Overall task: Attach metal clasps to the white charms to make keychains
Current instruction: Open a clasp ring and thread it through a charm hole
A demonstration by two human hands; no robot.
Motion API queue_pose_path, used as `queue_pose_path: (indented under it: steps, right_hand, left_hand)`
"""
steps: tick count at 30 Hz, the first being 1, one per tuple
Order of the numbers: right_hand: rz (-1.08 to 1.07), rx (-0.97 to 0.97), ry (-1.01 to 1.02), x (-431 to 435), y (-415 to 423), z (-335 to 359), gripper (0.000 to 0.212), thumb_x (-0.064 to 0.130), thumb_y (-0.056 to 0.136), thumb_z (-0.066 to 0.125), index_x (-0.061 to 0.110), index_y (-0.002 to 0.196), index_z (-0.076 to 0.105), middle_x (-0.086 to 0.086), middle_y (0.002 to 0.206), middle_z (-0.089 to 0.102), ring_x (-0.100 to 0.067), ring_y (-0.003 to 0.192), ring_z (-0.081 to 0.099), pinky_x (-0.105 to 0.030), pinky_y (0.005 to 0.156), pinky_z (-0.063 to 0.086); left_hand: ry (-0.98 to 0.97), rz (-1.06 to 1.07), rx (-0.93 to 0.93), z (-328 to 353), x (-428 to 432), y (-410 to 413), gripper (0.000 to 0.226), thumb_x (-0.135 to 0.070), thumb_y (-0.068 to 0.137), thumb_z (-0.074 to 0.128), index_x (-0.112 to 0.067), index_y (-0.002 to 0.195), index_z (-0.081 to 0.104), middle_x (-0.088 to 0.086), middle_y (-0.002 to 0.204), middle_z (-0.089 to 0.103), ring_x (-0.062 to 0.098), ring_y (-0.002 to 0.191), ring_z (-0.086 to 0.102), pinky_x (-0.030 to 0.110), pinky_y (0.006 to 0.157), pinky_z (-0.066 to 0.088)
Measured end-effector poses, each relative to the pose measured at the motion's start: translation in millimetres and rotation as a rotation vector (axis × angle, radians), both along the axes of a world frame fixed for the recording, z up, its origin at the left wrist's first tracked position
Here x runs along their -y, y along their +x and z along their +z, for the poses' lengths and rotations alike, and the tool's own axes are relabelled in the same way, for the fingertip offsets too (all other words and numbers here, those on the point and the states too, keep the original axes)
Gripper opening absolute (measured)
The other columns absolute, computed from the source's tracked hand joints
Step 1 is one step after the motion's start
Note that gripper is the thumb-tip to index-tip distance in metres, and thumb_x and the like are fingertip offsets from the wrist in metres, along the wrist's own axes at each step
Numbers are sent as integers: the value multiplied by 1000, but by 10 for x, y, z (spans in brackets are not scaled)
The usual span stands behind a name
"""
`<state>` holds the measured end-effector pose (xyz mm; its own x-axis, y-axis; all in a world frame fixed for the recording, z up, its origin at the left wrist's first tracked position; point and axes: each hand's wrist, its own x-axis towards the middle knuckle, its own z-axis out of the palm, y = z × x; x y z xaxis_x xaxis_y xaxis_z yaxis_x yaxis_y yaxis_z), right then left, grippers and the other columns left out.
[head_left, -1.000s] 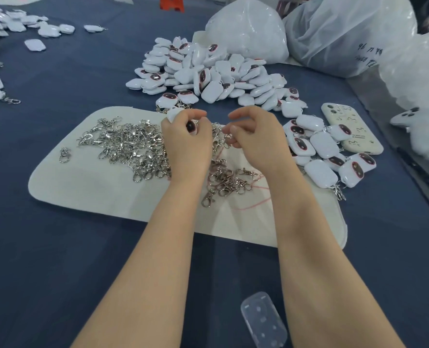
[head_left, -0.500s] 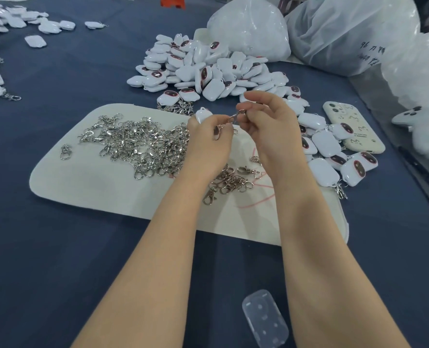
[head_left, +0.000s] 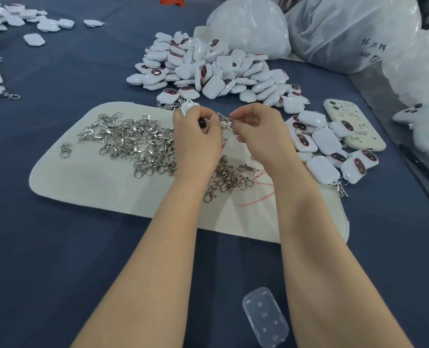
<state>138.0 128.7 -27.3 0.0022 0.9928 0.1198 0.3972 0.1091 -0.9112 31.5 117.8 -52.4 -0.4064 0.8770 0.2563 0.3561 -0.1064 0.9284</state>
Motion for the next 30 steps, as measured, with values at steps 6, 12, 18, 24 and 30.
queue_pose_path:
  steps: [6, 12, 18, 24, 30]
  right_hand:
    - [13, -168, -66, 15, 3, 19, 12, 0, 88, 57, 9, 92, 64, -3, 73, 61, -10, 64, 59, -23, 67, 54]
    - [-107, -931, -236, 2, -96, 54, 21, -8, 89, 52, 10, 85, 62, -3, 68, 60, -11, 58, 59, -22, 66, 55]
    - [-134, -784, -228, 30, -323, 16, 20, -6, 86, 55, 10, 78, 62, -4, 63, 59, -13, 56, 58, -25, 63, 50]
    - [-159, -248, -77, 11, -281, -27, 11, 5, 82, 60, 15, 78, 64, -8, 81, 69, -23, 80, 66, -47, 86, 54]
    - [-137, 80, 51, -12, -242, -42, 9, 19, 88, 59, 17, 96, 59, 0, 91, 66, -13, 86, 61, -19, 80, 47]
  left_hand:
    - [71, 58, -39, -18, 36, 12, 11, -15, 88, 62, -15, 95, 54, 0, 106, 39, -21, 67, 45, -2, 64, 33]
    - [26, -50, -29, -15, 35, 93, 14, -30, 88, 64, -17, 84, 64, 1, 109, 36, -21, 66, 47, -4, 67, 33]
    - [-7, -49, 70, -11, 18, 57, 5, -21, 90, 62, -18, 93, 62, 1, 106, 39, -25, 62, 47, -5, 63, 35]
    - [-85, -64, 172, 23, -9, 30, 4, -15, 85, 63, -19, 84, 64, 15, 115, 59, 7, 79, 61, 17, 79, 48]
    - [-46, -23, 103, 41, 18, 15, 3, -15, 87, 64, -17, 84, 64, 16, 110, 54, -3, 58, 52, 5, 58, 36]
